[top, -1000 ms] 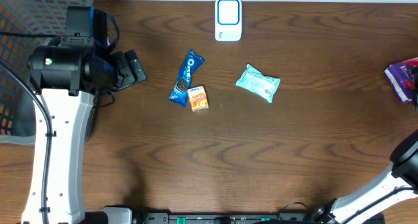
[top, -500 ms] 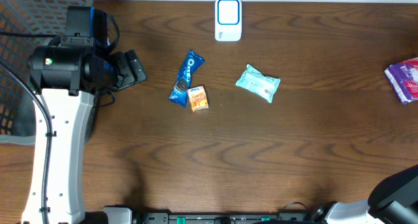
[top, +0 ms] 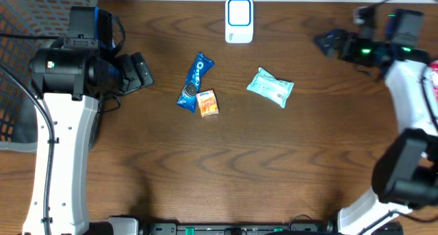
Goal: Scan the item barcode
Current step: 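Move the right gripper left and grasp the green wipes pack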
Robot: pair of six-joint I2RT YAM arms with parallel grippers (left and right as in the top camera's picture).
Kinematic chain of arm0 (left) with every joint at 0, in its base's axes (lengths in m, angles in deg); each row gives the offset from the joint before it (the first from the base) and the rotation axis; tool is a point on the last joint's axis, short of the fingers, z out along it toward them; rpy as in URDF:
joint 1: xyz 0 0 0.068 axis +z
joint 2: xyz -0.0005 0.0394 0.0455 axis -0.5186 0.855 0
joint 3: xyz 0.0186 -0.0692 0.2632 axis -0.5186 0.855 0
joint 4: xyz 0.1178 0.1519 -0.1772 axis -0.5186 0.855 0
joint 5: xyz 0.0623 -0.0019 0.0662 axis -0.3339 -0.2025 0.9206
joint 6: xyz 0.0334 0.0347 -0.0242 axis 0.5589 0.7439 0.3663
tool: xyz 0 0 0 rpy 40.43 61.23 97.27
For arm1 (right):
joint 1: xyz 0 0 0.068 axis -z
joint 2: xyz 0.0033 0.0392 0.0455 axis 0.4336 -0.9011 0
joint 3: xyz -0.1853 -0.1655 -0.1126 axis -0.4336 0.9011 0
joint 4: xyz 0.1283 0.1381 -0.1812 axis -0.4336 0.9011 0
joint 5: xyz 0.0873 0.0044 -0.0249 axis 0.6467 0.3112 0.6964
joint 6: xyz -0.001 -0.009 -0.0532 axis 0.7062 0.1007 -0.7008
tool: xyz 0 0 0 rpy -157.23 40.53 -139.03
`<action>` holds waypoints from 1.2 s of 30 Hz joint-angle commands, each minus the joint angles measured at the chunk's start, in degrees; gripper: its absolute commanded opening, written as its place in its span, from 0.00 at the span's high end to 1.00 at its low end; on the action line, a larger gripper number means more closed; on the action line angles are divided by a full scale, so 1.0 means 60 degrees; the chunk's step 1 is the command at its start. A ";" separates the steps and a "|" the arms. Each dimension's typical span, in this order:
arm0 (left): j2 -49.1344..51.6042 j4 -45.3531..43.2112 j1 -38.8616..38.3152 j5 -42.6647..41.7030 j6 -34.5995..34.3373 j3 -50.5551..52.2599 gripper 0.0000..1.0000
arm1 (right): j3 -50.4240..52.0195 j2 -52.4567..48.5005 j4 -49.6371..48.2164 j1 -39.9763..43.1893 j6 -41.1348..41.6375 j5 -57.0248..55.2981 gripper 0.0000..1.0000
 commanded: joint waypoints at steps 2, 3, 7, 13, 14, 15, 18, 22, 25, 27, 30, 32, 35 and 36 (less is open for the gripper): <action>0.0047 0.0025 0.0040 0.0153 0.0062 -0.0025 0.02 | 0.0036 -0.0914 -0.0302 -0.0761 -0.0510 0.0211 0.02; 0.0047 0.0025 0.0040 0.0153 0.0058 -0.0025 0.02 | 0.0036 -0.1093 -0.0335 -0.0882 -0.0510 0.0208 0.03; 0.0047 0.0025 0.0040 0.0153 0.0058 -0.0025 0.02 | 0.0033 -0.1741 -0.0277 -0.1224 -0.0295 0.0208 0.05; 0.0047 0.0025 0.0040 0.0153 0.0058 -0.0025 0.02 | 0.0033 -0.2171 0.0120 -0.1428 -0.0153 0.0025 0.08; 0.0047 0.0025 0.0040 0.0153 0.0058 -0.0025 0.02 | 0.0033 -0.2189 0.0200 -0.1457 -0.0157 -0.0106 0.08; 0.0047 0.0025 0.0040 0.0153 0.0058 -0.0025 0.02 | 0.0033 -0.2189 0.0270 -0.1483 -0.0182 -0.0219 0.07; 0.0047 0.0025 0.0040 0.0153 0.0058 -0.0025 0.02 | 0.0036 -0.2189 0.0503 -0.1585 -0.0499 -0.0404 0.07; 0.0047 0.0025 0.0040 0.0153 0.0062 -0.0022 0.02 | 0.0036 -0.2222 0.0900 -0.1840 -0.1351 -0.0514 0.06; 0.0047 0.0025 0.0040 0.0153 0.0058 -0.0025 0.02 | 0.0036 -0.2240 0.1213 -0.2131 -0.2098 -0.0659 0.05; 0.0047 0.0025 0.0040 0.0153 0.0058 -0.0025 0.02 | 0.0036 -0.2269 0.1293 -0.2288 -0.2095 -0.1045 0.05; 0.0047 0.0025 0.0040 0.0153 0.0058 -0.0025 0.02 | 0.0036 -0.2379 0.1311 -0.2455 -0.2095 -0.1508 0.09; 0.0047 0.0025 0.0040 0.0153 0.0058 -0.0025 0.02 | 0.0036 -0.2448 0.1355 -0.2492 -0.2095 -0.1701 0.17; 0.0047 0.0025 0.0040 0.0153 0.0058 -0.0025 0.02 | 0.0036 -0.2473 0.1581 -0.2495 -0.2087 -0.1708 0.31; 0.0047 0.0025 0.0040 0.0153 0.0058 -0.0025 0.02 | 0.0036 -0.2473 0.1694 -0.2499 -0.2087 -0.1708 0.28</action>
